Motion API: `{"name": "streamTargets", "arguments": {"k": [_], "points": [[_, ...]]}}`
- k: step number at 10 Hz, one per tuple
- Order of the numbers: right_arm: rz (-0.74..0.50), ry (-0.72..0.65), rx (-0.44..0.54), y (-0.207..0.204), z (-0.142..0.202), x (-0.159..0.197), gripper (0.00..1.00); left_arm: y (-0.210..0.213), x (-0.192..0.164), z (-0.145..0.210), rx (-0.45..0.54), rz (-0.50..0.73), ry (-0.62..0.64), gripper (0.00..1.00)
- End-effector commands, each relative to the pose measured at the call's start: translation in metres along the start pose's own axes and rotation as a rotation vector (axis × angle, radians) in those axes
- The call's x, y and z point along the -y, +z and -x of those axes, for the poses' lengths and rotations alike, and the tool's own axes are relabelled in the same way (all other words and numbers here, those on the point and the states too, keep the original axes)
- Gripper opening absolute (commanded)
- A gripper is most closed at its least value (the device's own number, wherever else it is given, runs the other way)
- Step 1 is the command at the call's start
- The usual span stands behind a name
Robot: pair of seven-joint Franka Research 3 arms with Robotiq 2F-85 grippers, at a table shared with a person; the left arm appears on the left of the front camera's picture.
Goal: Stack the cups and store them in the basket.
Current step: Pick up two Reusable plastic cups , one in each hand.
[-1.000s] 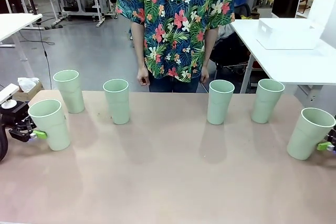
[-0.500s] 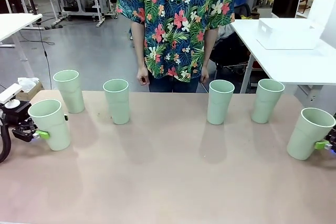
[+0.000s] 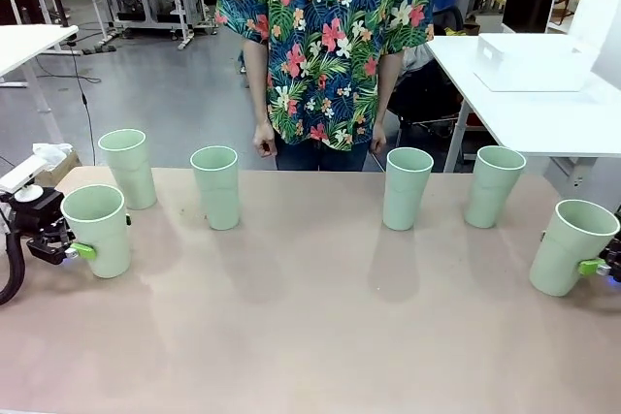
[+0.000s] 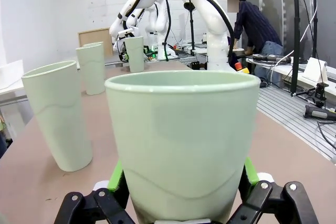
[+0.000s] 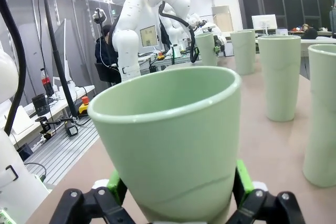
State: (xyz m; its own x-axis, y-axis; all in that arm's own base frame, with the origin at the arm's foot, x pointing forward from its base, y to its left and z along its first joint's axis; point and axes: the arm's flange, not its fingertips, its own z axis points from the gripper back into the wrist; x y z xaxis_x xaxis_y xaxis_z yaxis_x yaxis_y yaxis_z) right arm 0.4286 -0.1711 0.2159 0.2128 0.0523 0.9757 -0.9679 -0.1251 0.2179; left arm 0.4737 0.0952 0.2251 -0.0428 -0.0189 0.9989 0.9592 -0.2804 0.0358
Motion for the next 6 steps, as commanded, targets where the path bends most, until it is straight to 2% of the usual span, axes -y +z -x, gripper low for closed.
{"name": "streamTargets", "arguments": {"k": [1, 4, 5, 6], "points": [[0.028, -0.007, 0.006, -0.0089, -0.0069, -0.0029, 1.00, -0.0072, 0.0040, -0.0036, 0.006, -0.010, -0.030, 1.00], [0.019, -0.012, 0.009, -0.0100, -0.0071, -0.0021, 1.00, -0.0099, 0.0046, -0.0050, 0.010, -0.012, -0.040, 1.00], [0.013, 0.004, -0.001, -0.0100, -0.0066, -0.0011, 0.89, -0.0129, 0.0051, -0.0056, 0.011, -0.009, -0.044, 1.00], [0.018, -0.005, 0.002, -0.0097, -0.0068, -0.0012, 0.80, -0.0134, 0.0054, -0.0064, 0.006, -0.017, -0.033, 0.82]]}}
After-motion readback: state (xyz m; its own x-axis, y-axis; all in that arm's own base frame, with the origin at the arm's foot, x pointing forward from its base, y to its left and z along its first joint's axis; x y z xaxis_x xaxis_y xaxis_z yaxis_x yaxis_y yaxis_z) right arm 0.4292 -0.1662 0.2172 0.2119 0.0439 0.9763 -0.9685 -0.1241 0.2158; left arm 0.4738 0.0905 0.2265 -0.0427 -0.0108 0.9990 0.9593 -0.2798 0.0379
